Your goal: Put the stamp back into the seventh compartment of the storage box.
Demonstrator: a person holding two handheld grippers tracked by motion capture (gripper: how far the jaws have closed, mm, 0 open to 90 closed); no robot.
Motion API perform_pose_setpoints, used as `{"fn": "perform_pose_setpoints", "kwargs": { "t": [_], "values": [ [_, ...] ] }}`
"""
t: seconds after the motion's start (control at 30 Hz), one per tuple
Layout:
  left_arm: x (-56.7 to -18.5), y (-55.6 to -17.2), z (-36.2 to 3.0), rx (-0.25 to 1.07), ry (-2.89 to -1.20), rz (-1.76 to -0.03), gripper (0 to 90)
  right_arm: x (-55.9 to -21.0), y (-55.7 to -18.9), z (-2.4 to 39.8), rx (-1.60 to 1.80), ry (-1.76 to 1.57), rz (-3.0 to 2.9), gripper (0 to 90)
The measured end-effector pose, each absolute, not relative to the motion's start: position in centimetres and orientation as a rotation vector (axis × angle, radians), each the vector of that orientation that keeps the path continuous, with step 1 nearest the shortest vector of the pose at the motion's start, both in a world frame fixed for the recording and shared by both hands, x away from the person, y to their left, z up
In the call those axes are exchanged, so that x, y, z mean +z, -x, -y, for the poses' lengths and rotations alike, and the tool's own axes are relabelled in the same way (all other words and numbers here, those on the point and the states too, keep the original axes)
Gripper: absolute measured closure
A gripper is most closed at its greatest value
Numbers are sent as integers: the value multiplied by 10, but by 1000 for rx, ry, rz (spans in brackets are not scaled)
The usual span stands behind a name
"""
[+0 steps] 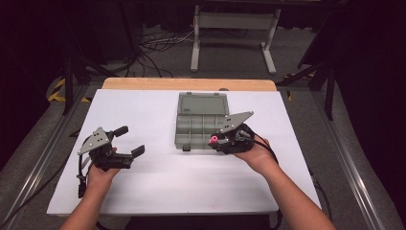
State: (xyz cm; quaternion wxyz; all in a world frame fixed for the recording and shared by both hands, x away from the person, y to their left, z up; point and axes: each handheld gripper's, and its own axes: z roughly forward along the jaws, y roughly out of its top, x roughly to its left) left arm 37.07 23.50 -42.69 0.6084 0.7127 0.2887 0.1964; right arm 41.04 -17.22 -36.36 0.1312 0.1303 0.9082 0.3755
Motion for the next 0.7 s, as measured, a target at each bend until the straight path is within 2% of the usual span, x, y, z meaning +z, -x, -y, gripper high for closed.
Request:
{"fn": "perform_pose_setpoints", "kwargs": {
  "t": [0.7],
  "values": [
    [-427,-371,-235,456,-1652,-667,18,-358,-443,177,1073,-487,-2625,643]
  ]
}}
